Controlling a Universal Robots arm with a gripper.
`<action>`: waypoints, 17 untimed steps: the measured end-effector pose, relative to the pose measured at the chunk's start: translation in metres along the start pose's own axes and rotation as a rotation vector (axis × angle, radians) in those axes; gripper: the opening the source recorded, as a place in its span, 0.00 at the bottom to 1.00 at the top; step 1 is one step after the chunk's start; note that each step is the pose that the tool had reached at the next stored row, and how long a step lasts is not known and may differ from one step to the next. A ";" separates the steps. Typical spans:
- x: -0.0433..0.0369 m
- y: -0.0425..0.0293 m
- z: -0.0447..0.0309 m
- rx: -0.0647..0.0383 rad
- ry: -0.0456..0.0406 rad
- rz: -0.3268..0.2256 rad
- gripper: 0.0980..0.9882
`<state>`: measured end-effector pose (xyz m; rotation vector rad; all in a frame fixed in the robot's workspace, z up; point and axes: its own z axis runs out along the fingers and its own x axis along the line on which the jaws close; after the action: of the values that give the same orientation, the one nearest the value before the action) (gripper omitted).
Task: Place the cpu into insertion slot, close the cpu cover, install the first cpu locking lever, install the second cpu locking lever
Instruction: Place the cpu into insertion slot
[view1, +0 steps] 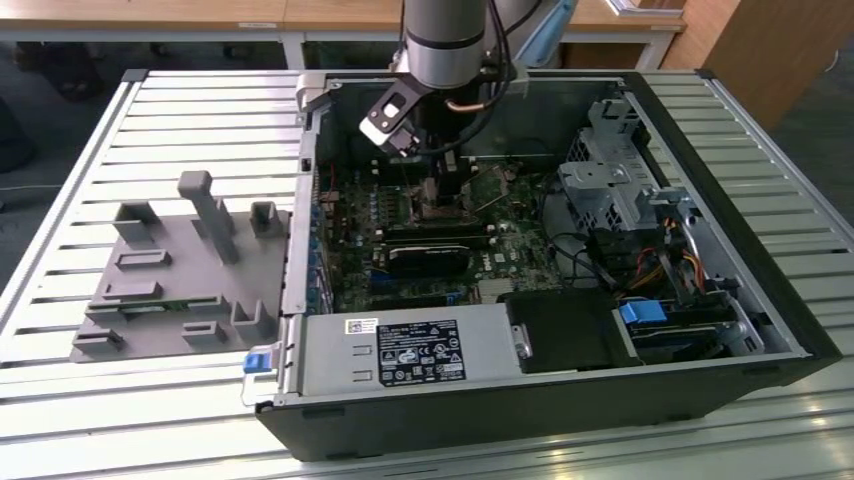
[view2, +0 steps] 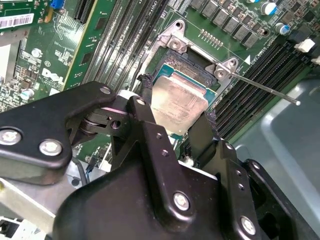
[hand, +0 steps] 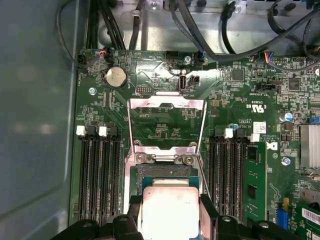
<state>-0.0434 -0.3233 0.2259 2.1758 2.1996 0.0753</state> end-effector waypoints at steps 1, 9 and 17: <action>0.0000 -0.0001 0.0007 0.000 0.0000 0.000 0.49; 0.0001 -0.0004 0.0062 0.000 0.0000 0.000 0.49; 0.0003 -0.0009 0.0133 0.000 -0.0006 0.010 0.49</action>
<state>-0.0434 -0.3229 0.2125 2.1863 2.1893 0.0746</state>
